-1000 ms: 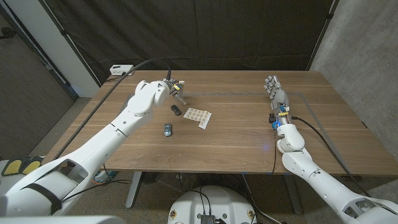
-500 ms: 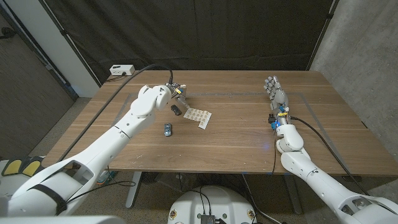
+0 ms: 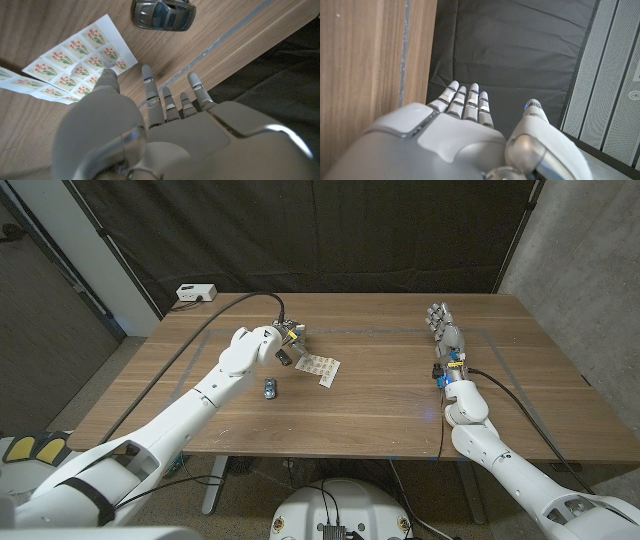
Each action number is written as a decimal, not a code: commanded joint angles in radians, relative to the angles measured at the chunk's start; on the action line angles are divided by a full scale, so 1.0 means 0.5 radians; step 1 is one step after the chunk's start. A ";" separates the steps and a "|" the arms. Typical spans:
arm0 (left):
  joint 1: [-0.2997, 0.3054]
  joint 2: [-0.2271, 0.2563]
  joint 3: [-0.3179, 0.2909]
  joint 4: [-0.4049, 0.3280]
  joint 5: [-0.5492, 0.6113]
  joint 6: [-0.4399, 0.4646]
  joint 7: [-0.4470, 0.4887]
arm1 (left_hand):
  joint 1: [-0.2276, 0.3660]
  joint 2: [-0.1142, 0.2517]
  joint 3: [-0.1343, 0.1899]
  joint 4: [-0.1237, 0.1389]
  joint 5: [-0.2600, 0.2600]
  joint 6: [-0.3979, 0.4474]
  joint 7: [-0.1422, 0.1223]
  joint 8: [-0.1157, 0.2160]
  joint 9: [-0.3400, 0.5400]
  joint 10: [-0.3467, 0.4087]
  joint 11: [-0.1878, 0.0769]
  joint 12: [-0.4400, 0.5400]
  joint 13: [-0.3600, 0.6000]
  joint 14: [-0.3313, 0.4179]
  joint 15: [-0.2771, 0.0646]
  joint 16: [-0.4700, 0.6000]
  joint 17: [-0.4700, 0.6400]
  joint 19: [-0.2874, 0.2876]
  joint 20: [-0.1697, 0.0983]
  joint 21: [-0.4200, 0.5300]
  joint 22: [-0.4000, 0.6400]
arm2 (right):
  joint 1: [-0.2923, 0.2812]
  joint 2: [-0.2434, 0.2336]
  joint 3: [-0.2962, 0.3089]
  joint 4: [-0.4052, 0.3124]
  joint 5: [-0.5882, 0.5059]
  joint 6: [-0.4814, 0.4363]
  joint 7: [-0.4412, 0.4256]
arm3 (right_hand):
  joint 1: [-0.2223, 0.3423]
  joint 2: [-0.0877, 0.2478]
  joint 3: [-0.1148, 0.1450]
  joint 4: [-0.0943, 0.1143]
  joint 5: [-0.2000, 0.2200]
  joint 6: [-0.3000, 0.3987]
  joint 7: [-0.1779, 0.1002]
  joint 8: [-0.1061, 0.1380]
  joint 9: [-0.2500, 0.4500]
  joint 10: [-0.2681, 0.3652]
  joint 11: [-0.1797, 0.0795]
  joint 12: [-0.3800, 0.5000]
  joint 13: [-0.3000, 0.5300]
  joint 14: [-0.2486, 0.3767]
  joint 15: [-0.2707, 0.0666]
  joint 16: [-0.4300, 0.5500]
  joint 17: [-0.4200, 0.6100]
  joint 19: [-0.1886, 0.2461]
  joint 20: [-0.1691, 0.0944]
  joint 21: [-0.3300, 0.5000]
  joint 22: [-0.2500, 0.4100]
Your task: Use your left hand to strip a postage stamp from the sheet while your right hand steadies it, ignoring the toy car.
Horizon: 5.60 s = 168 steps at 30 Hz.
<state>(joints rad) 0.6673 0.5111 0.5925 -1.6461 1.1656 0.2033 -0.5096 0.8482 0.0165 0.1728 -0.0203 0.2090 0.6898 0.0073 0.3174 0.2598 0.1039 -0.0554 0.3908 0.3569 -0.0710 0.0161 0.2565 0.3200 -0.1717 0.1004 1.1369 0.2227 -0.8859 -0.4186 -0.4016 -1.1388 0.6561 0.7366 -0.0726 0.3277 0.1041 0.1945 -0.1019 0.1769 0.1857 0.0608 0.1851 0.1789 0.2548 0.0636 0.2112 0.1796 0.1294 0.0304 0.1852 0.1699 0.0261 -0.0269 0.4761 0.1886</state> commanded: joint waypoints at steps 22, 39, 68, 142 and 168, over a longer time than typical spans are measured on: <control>-0.064 -0.012 0.258 0.099 0.480 -0.059 -0.172 | 0.067 0.045 0.024 -0.048 -0.027 0.336 0.095 0.041 -0.065 0.163 -0.045 0.077 -0.004 0.072 -0.048 0.008 -0.023 -0.381 -0.022 0.034 -0.008 | -0.048 0.017 0.031 0.008 -0.037 0.096 -0.097 | -0.036 0.012 -0.015 0.015 0.003 0.019 0.011 0.010 0.005 0.051 0.023 0.014 0.010 0.047 0.013 0.007 0.008 0.015 -0.004 -0.019 0.004; -0.030 -0.019 0.258 0.163 0.666 -0.191 -0.023 | 0.281 0.146 0.147 -0.176 -0.048 0.621 0.042 0.077 -0.112 0.315 -0.151 0.143 -0.033 0.193 -0.136 0.013 -0.048 -0.280 -0.066 0.100 -0.013 | -0.021 0.060 0.031 0.094 -0.138 0.221 -0.224 | -0.051 0.016 -0.016 0.022 0.006 0.052 0.021 0.018 0.005 0.092 0.048 0.024 0.010 0.102 0.023 0.015 0.007 0.034 -0.004 -0.025 0.005; 0.313 -0.321 -0.183 0.365 -0.246 -0.070 1.891 | 0.538 0.189 0.322 -0.262 0.004 0.863 0.068 0.238 0.053 0.517 -0.279 0.255 -0.024 0.403 -0.235 0.040 -0.040 0.039 -0.107 0.217 -0.063 | -0.019 0.043 0.011 0.077 -0.102 0.217 -0.208 | -0.045 0.019 -0.010 0.015 0.008 0.055 0.020 0.014 0.005 0.100 0.048 0.022 0.010 0.113 0.017 0.007 0.005 0.057 0.005 -0.028 0.004; -0.740 -0.179 0.429 0.802 0.060 -0.703 0.397 | 0.269 -0.057 0.025 -0.160 0.155 -0.147 -0.458 -0.151 -0.049 -0.186 -0.109 -0.096 -0.045 -0.191 -0.042 -0.019 -0.017 -0.387 0.035 0.001 -0.081 | -0.090 -0.033 -0.022 -0.075 -0.065 0.023 -0.209 | -0.057 0.015 0.024 0.014 -0.004 0.186 -0.009 0.024 0.011 0.300 0.053 0.058 0.023 0.529 0.022 0.052 0.044 0.333 0.233 0.087 0.050; -0.957 -0.389 0.558 1.351 -0.014 -0.849 0.552 | 0.264 -0.052 -0.037 -0.140 0.182 -0.229 -0.457 -0.200 -0.066 -0.172 -0.118 -0.117 -0.033 -0.167 -0.061 0.006 -0.061 -0.342 0.020 -0.051 -0.079 | -0.002 0.028 0.003 0.060 -0.097 0.028 -0.193 | -0.084 0.007 0.015 0.027 -0.001 0.182 -0.009 0.020 0.011 0.301 0.058 0.052 0.024 0.535 0.028 0.046 0.046 0.313 0.231 0.082 0.051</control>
<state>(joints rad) 0.2333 0.3521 0.8427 -1.0704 1.1908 -0.1743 -0.2539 0.9861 -0.0008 0.1595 -0.0890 0.2943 0.5834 -0.2201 0.2245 0.2273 0.0231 -0.1140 0.3397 0.3367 -0.1479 -0.0107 0.2556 0.2881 -0.1683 0.1140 1.1146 0.1795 -0.9102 -0.4219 -0.4055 -1.1450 0.6151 0.7484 -0.1769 0.2948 0.1109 0.1986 -0.0922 0.1769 0.2750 0.0537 0.1965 0.1790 0.3995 0.0872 0.2421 0.1891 0.3921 0.0393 0.2124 0.1885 0.1884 0.0929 0.5176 0.2117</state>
